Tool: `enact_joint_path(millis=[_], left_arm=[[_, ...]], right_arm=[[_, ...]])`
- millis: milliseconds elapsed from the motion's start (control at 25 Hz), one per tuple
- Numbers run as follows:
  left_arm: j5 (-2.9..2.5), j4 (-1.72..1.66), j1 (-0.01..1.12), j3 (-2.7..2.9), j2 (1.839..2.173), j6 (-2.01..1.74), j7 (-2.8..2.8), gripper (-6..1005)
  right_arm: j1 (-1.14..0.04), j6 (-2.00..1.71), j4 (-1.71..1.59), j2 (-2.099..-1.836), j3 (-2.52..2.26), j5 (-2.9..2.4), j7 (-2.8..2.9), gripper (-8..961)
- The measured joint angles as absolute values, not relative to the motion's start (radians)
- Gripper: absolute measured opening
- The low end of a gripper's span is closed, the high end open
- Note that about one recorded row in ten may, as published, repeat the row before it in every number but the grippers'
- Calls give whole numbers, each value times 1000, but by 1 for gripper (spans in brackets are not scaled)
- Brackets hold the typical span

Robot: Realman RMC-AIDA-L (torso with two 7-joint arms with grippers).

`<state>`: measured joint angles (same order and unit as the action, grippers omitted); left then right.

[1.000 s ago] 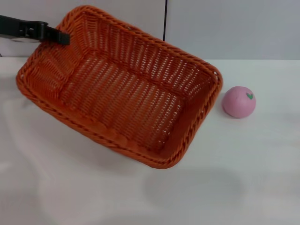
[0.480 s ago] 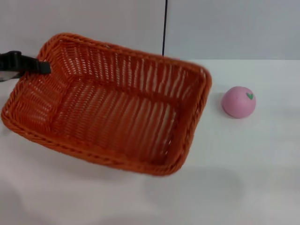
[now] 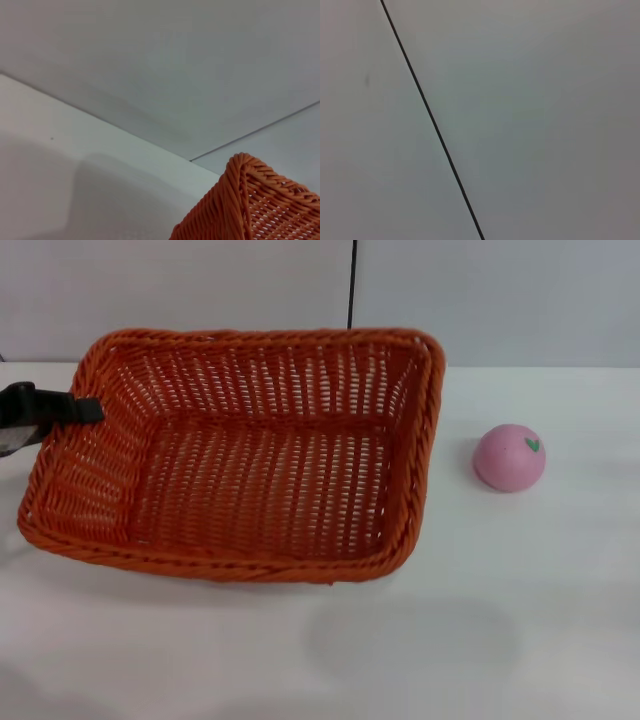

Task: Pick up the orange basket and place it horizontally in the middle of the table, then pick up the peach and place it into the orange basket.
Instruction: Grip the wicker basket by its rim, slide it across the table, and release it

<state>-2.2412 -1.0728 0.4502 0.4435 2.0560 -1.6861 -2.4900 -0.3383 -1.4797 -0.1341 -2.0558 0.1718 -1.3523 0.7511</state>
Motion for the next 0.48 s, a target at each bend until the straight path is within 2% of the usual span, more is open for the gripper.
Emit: enact_joint_path(millis=[480], left_arm=[[-2160, -1020, 373, 499, 2070, -1589, -2509, 175]], right_arm=[[-345, -1455, -149, -2054, 169, -1365, 755, 579]])
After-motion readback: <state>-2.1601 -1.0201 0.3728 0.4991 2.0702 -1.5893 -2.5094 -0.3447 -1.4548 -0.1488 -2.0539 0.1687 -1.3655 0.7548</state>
